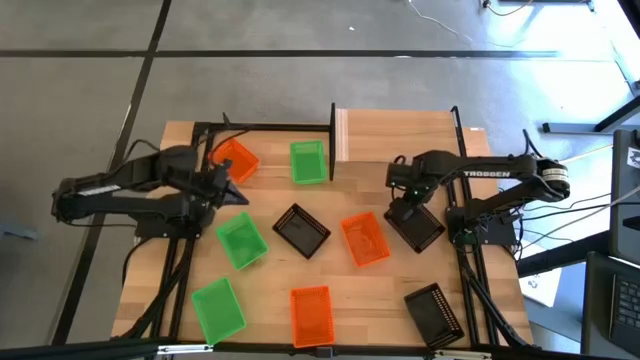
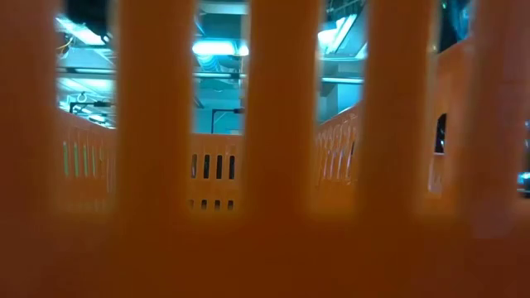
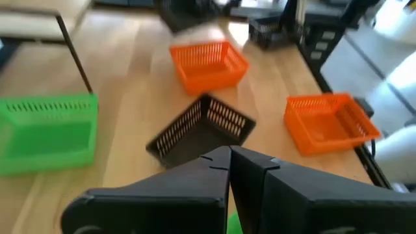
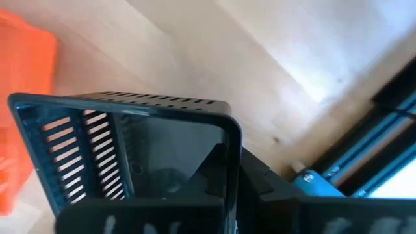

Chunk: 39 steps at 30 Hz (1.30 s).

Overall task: Stack baskets on shelf by color
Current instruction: Put the top right black bin on the shelf

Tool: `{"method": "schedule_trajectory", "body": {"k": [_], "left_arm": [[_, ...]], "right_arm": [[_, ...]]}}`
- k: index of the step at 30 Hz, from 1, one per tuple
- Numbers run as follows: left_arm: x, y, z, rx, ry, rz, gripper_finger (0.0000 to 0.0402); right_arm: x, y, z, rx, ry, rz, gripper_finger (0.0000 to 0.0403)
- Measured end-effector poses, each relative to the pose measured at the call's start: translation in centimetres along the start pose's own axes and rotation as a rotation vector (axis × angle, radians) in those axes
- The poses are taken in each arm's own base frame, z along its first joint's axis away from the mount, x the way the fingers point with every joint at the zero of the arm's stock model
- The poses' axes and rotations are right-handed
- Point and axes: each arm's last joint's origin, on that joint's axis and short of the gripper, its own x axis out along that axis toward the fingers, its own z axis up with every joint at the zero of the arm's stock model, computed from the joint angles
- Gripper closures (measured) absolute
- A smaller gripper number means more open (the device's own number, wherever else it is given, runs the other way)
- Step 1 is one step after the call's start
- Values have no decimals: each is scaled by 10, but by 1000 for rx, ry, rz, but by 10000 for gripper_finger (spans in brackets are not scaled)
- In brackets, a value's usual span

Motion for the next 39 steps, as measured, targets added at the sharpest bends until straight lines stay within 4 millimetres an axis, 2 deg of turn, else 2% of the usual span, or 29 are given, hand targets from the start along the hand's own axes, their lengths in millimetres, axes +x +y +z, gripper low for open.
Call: {"method": "schedule_trajectory", "body": {"k": [8,15,18,23,28,39], "left_arm": [[20,4,22,17,112,-25,401],[28,-4,28,101,149,-70,401],[28,-6,30,112,146,-60,401],[28,-11,30,113,147,-74,401],[29,-17,29,130,151,-104,401],[29,-20,29,147,154,-89,401]], "right_arm": [[-64,0,4,35,-119,-11,402],[-118,-10,2,119,-262,-7,402],[-140,-19,6,178,-340,34,403],[-170,-46,16,316,-422,111,403],[-174,-79,29,489,-441,89,403],[-145,-136,50,635,-363,3,403]]}}
